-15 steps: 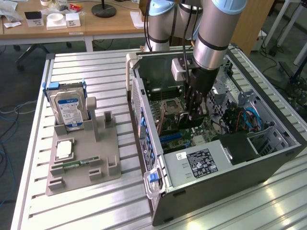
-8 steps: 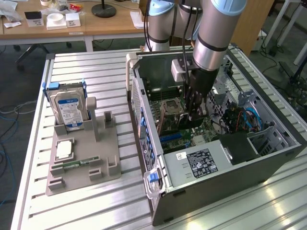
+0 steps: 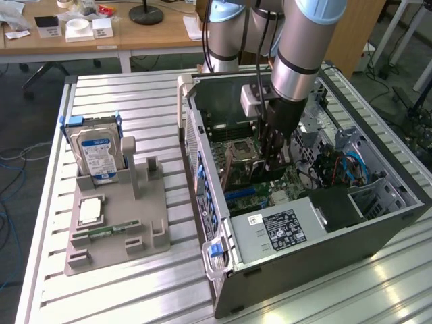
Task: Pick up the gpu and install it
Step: 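Insert the gpu into the slot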
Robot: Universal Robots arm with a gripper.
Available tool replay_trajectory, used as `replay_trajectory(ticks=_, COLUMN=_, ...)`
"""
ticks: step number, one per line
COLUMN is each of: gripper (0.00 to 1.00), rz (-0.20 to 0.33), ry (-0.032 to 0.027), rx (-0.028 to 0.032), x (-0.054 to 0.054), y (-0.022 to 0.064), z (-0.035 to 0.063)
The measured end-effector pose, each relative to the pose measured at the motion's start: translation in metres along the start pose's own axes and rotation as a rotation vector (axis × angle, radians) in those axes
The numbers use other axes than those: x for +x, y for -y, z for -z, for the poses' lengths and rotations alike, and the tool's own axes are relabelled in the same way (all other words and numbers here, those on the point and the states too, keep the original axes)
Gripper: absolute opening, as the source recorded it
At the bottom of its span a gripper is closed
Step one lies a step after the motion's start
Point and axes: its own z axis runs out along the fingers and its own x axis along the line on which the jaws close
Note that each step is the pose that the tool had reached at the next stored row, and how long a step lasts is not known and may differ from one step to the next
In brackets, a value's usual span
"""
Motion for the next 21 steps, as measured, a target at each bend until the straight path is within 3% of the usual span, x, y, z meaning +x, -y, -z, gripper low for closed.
replay_trajectory(ticks=13, gripper=0.27, rz=0.000, ry=-0.0004, rx=-0.0001, x=0.0002, y=-0.0004, z=-0.0030)
replay_trajectory(ticks=21, gripper=0.27, rz=0.000, ry=-0.0004, rx=-0.0002, x=0.0005, y=-0.0058, z=-0.0032)
